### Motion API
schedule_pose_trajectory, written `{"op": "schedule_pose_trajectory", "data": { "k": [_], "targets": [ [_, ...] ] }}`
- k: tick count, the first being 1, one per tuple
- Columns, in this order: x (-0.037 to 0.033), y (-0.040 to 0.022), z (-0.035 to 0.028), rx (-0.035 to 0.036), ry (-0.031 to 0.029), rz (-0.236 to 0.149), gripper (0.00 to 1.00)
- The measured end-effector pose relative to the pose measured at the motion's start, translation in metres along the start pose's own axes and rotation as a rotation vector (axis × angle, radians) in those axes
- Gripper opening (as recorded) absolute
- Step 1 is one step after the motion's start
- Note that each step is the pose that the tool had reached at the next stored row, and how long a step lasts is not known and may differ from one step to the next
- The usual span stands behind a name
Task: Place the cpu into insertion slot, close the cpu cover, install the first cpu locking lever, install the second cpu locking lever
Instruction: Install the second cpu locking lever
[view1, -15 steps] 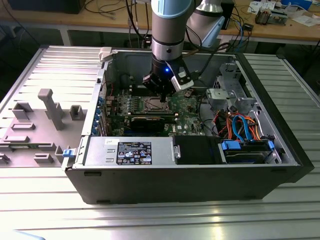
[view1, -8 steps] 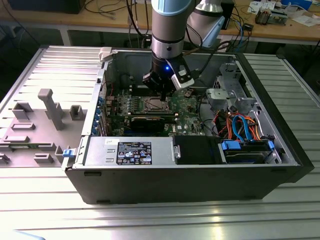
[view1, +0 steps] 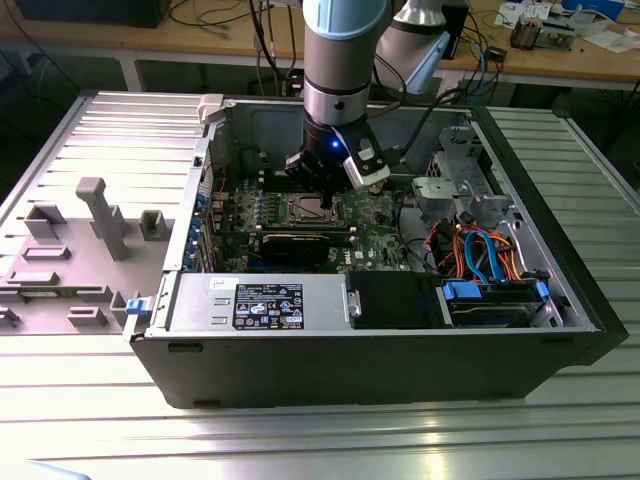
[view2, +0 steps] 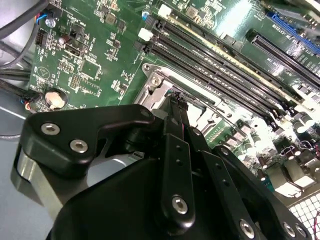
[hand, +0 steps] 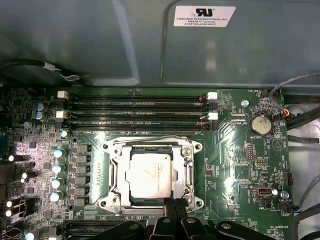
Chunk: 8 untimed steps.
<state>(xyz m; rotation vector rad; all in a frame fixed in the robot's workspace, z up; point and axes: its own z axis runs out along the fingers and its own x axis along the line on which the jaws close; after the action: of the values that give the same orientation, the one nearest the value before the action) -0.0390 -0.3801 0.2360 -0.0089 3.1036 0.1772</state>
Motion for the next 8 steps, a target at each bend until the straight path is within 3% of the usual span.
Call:
{"op": "schedule_pose_trajectory", "data": {
  "k": [8],
  "targets": [
    [0.0000, -0.0002, 0.0000, 0.0000, 0.0000, 0.000, 0.11]
  ]
}}
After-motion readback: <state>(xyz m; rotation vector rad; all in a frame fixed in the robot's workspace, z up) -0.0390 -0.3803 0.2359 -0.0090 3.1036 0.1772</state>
